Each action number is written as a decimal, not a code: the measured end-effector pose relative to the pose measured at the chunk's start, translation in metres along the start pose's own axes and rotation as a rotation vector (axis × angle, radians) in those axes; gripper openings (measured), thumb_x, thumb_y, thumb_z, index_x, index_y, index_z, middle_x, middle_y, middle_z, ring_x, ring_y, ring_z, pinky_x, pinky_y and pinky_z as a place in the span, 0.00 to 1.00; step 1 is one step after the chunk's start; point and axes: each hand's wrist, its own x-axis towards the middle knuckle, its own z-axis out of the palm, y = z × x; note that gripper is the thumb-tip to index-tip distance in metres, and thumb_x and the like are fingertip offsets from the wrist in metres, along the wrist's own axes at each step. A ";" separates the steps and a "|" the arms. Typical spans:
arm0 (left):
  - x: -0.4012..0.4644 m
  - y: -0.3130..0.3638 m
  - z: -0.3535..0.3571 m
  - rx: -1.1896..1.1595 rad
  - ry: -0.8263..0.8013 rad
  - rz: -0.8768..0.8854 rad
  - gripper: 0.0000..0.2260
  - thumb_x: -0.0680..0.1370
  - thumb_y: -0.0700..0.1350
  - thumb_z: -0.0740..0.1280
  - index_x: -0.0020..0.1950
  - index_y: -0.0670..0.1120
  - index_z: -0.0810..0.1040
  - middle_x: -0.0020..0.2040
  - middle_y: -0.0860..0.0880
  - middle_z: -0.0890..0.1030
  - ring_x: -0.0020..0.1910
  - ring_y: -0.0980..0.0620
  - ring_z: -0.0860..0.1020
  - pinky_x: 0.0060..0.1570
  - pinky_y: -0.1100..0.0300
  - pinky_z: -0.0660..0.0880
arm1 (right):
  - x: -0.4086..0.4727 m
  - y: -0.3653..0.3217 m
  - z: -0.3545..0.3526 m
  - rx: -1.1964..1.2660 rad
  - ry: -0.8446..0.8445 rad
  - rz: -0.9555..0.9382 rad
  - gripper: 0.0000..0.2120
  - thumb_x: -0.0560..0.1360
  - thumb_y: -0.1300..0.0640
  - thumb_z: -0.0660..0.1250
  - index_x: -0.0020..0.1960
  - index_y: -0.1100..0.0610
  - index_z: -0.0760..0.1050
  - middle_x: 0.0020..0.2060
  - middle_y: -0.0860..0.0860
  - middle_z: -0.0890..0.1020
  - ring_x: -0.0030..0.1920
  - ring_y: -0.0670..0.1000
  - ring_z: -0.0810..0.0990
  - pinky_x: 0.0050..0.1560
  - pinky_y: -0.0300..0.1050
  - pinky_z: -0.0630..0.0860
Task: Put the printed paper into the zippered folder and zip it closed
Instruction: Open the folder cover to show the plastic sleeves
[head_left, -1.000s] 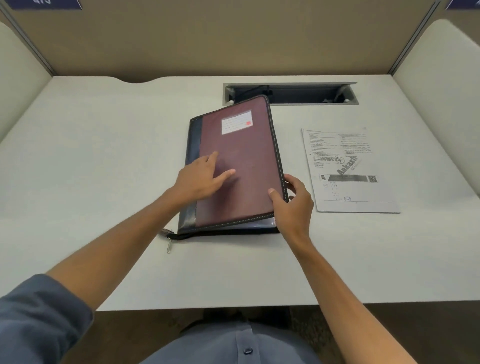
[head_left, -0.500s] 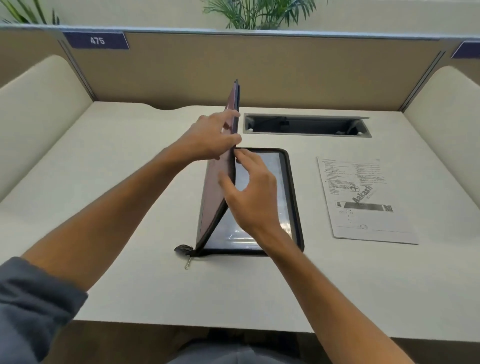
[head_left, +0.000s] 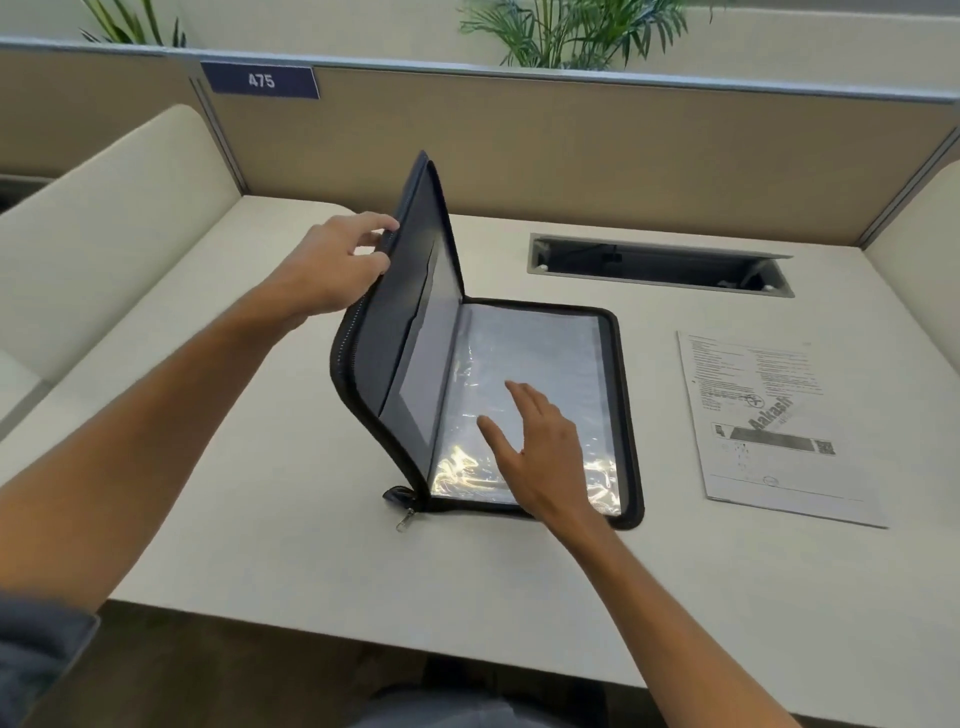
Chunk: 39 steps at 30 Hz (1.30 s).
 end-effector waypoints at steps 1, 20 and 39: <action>-0.002 -0.007 -0.004 0.011 0.005 -0.010 0.20 0.78 0.40 0.58 0.70 0.52 0.71 0.65 0.49 0.76 0.64 0.50 0.73 0.47 0.60 0.74 | -0.003 0.012 0.005 -0.069 -0.039 0.012 0.29 0.79 0.39 0.58 0.75 0.52 0.62 0.73 0.51 0.68 0.73 0.51 0.66 0.71 0.51 0.63; -0.016 -0.130 -0.018 0.547 0.071 0.000 0.26 0.77 0.52 0.64 0.74 0.48 0.62 0.66 0.40 0.76 0.60 0.35 0.75 0.57 0.40 0.72 | -0.036 0.099 0.030 -0.341 -0.268 0.071 0.36 0.77 0.30 0.45 0.79 0.47 0.47 0.80 0.47 0.48 0.79 0.48 0.43 0.78 0.52 0.43; -0.033 -0.193 0.045 0.522 -0.078 -0.265 0.25 0.77 0.50 0.66 0.71 0.44 0.67 0.71 0.41 0.65 0.70 0.39 0.64 0.64 0.40 0.68 | -0.038 0.112 -0.007 -0.158 -0.289 0.067 0.34 0.78 0.35 0.56 0.79 0.50 0.54 0.79 0.46 0.55 0.78 0.47 0.50 0.77 0.48 0.49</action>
